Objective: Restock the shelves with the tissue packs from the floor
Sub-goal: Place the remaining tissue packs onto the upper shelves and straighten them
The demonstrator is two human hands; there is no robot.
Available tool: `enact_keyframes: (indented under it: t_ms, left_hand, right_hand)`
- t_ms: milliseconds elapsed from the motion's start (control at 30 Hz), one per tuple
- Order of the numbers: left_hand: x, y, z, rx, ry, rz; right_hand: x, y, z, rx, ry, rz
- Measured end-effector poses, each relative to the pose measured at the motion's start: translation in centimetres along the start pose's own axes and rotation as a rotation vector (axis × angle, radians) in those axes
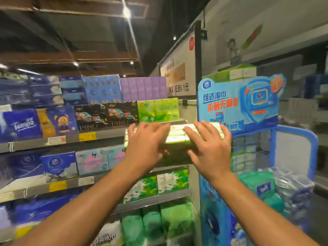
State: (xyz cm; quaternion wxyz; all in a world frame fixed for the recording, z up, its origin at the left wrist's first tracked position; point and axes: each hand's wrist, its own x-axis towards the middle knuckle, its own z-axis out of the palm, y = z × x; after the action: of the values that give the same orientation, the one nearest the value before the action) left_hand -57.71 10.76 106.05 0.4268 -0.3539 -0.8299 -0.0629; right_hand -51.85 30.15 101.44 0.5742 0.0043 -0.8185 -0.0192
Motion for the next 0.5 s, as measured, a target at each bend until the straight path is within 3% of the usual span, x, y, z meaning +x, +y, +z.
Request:
enact_keyframes:
  t_ms: [100, 267, 500]
  left_hand:
    - [4.0, -2.4, 4.3, 0.075, 0.137, -0.007]
    - [12.6, -6.6, 10.0, 0.117, 0.214, -0.035]
    - [22.5, -12.0, 15.3, 0.079, 0.070, -0.072]
  right_hand:
    - [3.5, 1.8, 5.5, 0.011, 0.062, -0.017]
    - [10.8, 4.8, 14.1, 0.033, 0.102, 0.001]
    - [18.7, 8.0, 23.9, -0.005, 0.055, 0.012]
